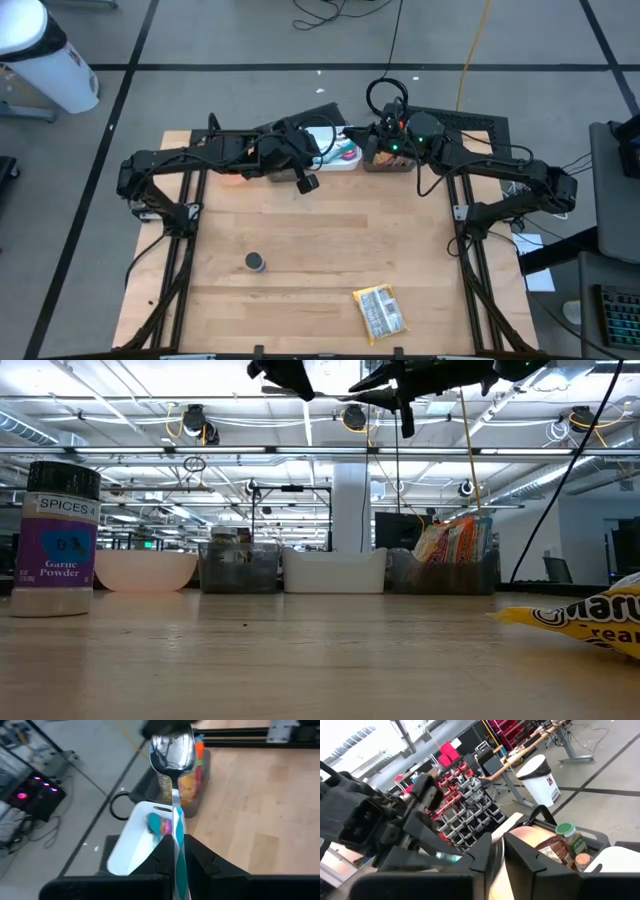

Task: Pick & Place Food Item
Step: Put the blue spoon into the white bin

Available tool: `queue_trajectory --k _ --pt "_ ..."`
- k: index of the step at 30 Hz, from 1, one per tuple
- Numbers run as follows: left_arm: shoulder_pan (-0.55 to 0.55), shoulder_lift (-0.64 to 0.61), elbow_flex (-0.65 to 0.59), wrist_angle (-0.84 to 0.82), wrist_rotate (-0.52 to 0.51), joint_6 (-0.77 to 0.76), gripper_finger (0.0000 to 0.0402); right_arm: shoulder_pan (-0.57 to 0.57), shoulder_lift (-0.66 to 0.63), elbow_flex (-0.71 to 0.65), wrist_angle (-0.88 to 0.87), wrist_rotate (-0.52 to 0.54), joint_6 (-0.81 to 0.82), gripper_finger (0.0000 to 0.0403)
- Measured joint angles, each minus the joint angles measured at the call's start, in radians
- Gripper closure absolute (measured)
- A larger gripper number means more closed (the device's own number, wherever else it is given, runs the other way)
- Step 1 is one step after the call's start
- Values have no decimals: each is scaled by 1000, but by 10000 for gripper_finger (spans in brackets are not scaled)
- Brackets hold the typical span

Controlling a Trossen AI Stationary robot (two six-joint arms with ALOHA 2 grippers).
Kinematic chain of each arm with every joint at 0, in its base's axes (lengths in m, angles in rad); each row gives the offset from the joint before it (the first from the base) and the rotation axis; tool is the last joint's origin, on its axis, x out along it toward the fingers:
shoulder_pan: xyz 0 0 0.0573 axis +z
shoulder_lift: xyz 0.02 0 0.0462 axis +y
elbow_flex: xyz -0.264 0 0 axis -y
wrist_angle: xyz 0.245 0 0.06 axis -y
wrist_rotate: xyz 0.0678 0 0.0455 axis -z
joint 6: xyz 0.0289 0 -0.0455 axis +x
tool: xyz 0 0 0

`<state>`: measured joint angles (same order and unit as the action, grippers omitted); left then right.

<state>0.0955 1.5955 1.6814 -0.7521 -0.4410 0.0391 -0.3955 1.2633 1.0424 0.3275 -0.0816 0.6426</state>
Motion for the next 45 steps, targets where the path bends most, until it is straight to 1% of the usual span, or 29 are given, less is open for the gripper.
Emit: queue_trajectory --k 5,9,11,14,19,21,25,27,31,34,40,43,45 --pt "24 1 0 -2 87 -5 380 -29 -11 0 19 -3 0 315" --pt "55 1 0 -7 123 12 380 -62 -13 0 41 -22 -7 283" --pt "83 1 0 -7 153 35 380 -80 -15 0 59 -35 -2 269" --pt "149 1 0 -7 230 66 380 -107 -17 0 63 -55 19 254" --pt "290 13 -3 7 401 57 380 -142 -21 0 56 -78 26 243" --pt "339 32 -4 18 451 55 380 -145 -21 -2 50 -77 23 243" --pt "389 104 -4 59 527 53 380 -128 -24 -41 56 -77 -1 249" --pt "392 146 -5 80 554 45 380 -115 -32 -74 65 -66 1 251" --pt "389 217 -5 122 568 39 380 -89 -87 -157 93 -5 10 252" --pt "394 262 -5 139 576 -6 380 -87 -151 -225 96 35 5 250" --pt "399 344 -5 218 571 -118 380 -113 -311 -376 107 30 4 254" --pt "396 364 -5 247 535 -187 380 -125 -401 -447 108 25 23 254" --pt "394 374 -5 259 493 -196 380 -135 -460 -489 110 2 28 253"
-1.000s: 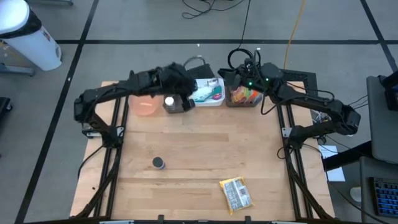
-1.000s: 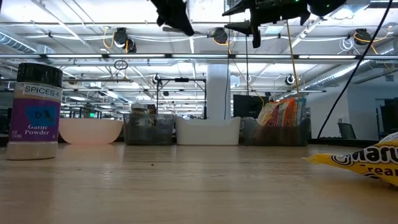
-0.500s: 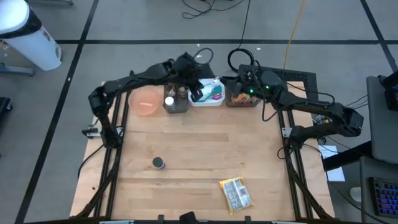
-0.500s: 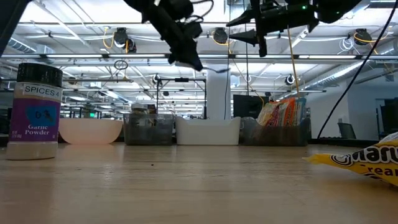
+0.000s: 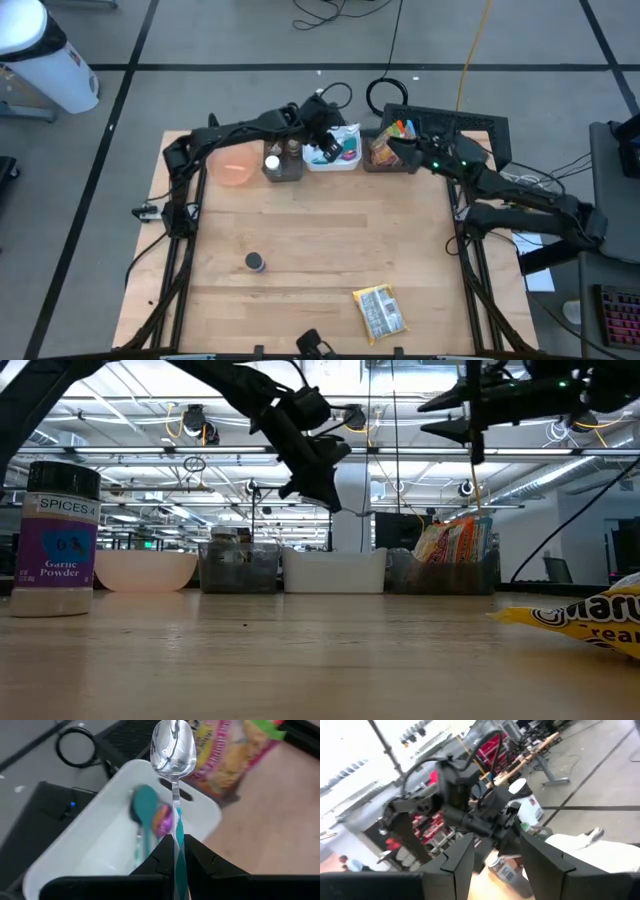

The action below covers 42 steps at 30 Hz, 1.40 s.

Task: Pick & Place Food Item
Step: Put the blue spoon into the white bin

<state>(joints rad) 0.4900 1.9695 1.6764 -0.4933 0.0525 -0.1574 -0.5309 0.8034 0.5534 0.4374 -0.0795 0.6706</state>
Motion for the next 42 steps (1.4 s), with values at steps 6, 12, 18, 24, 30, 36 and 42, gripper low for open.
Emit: queue_trajectory --k 6,12,18,24,30,36,42 --pt "-3 28 1 17 -56 13 380 -27 -120 -94 0 -27 2 256" --pt "9 81 0 28 -26 -4 380 -33 -141 -117 0 -57 31 258" --pt "34 122 0 22 30 -5 380 -33 -136 -117 3 -56 26 259" --pt "60 149 0 6 74 7 380 -32 -126 -116 6 -54 26 260" --pt "69 168 1 0 87 54 380 -32 -119 -116 6 -50 40 261" --pt "69 193 0 -7 98 77 380 -32 -114 -116 8 -48 44 263" --pt "73 192 0 6 104 108 380 -32 -113 -116 7 -36 48 263"
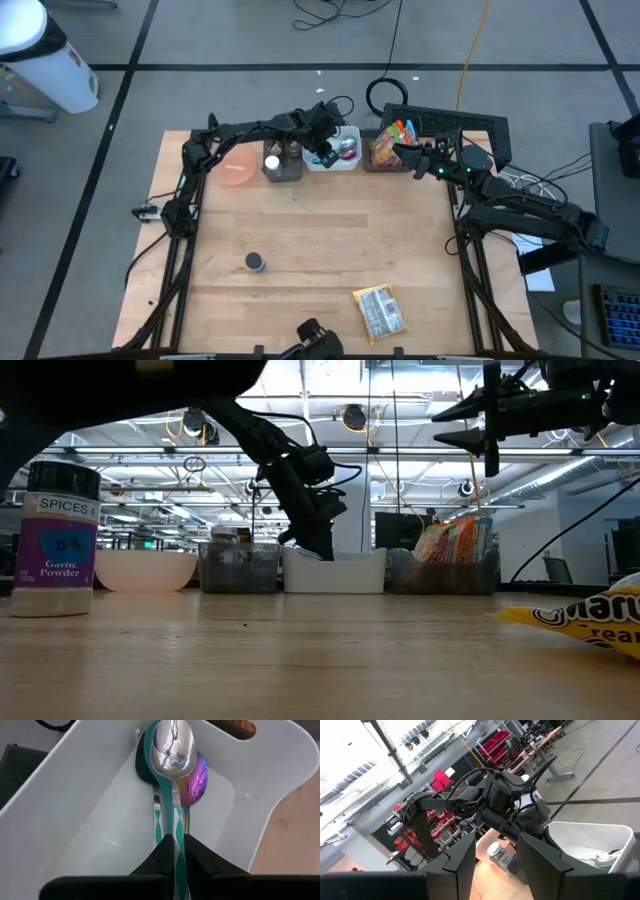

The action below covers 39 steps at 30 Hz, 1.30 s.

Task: Pick & Place Food Item
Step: Put the blue spoon into the white bin

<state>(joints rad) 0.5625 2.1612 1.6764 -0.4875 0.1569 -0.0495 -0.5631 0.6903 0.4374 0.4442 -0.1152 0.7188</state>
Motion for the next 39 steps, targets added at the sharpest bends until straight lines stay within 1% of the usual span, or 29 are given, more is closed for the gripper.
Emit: queue_trajectory --k 8,13,17,24,29,36,39 --pt "-19 0 0 -3 -30 101 380 0 0 0 0 14 3 265" --pt "-30 13 -1 -27 -83 109 380 0 0 0 0 13 3 267" --pt "-33 13 1 -16 -87 118 380 0 0 0 0 11 3 268" --pt "-35 13 1 -72 -125 147 380 0 0 0 -1 10 11 268" --pt "-36 13 0 -65 -132 146 380 0 0 0 -2 10 11 268" --pt "-36 13 0 -58 -132 144 346 0 0 0 -2 8 14 272" --pt "-36 13 0 -49 -131 141 339 0 0 0 -2 7 14 273"
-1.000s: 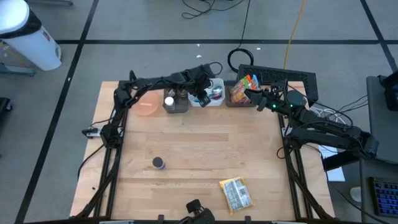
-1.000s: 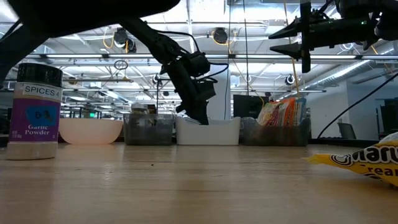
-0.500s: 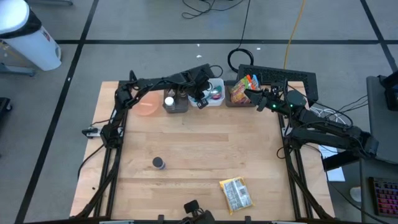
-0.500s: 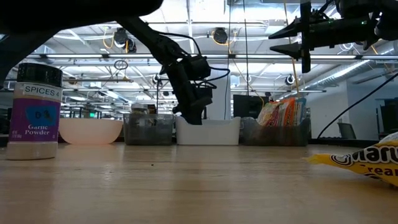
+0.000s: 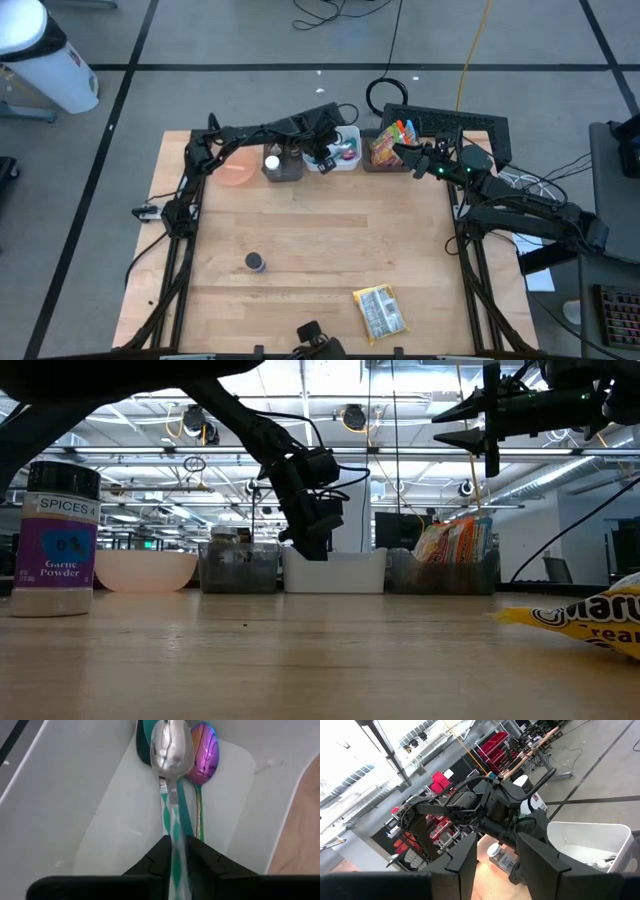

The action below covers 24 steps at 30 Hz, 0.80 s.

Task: Pick & Place Food Item
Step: Put the blue spoon into the white bin, then put the black seasoning bottle into the left black bin

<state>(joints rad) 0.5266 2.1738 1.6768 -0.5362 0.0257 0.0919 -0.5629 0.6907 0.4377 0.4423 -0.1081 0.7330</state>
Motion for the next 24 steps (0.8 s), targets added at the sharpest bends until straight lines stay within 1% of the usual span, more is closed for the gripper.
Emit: queue_trajectory --k 5,9,13,20,24 --pt "0 0 0 20 1 -10 328 0 0 0 0 0 0 273" --pt "0 -3 0 17 3 -19 313 0 0 0 -1 -1 14 273" --pt "0 -42 8 11 26 -52 297 0 0 0 -8 -1 15 273" --pt "-13 -190 57 13 88 -102 295 0 0 0 -15 0 4 273" --pt "-34 -312 64 12 181 -175 294 1 7 0 -20 0 -3 273"
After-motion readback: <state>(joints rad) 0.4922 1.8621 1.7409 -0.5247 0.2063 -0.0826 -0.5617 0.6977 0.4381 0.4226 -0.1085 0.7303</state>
